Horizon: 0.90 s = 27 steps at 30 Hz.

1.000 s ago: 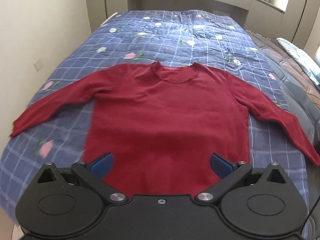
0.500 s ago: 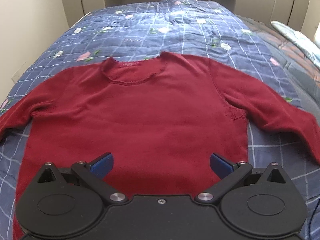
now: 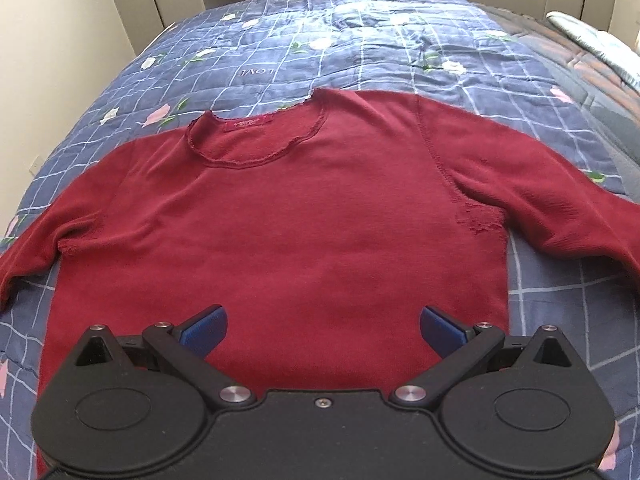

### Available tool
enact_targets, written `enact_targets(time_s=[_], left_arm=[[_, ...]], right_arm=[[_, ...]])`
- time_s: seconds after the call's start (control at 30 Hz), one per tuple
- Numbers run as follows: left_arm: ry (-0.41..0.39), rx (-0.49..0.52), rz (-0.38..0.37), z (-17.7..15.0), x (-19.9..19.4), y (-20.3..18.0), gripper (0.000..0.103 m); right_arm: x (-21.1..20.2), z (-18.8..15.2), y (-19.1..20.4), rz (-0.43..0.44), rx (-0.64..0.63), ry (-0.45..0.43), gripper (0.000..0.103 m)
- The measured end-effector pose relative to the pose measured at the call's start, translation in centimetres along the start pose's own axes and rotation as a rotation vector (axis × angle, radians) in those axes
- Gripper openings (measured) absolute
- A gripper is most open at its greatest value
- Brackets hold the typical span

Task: Fold small clothes
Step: 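Move the right gripper to the sweater's sleeve cuff and close on it, then lift the cuff with the right gripper and lay it across the sweater body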

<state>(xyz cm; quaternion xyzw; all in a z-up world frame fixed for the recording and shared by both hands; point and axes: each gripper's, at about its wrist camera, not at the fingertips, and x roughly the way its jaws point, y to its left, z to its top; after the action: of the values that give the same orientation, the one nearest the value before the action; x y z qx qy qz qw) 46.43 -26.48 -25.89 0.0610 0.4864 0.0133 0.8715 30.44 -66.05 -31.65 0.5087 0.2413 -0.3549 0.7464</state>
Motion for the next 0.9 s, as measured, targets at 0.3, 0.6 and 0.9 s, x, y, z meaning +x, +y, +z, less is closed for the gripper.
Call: enact_targets(time_s=[0.3,0.6,0.9], left_arm=[[0.002,-0.024,-0.009,1.7,1.4,0.6,0.102],[-0.028,-0.05,-0.072,3.6,1.0,4.4,0.102],[-0.068,-0.1,-0.064,5.5,-0.3,13.3,0.102]], right_arm=[[-2.1,-0.4,2.8,0.02,-0.123,-0.064,0.009],[-4.4,-1.9,13.9,0.146,-0.493,-0.164,0.008],[-5.9,-11.1,30.9,0.466,-0.771,-0.107,0.008]])
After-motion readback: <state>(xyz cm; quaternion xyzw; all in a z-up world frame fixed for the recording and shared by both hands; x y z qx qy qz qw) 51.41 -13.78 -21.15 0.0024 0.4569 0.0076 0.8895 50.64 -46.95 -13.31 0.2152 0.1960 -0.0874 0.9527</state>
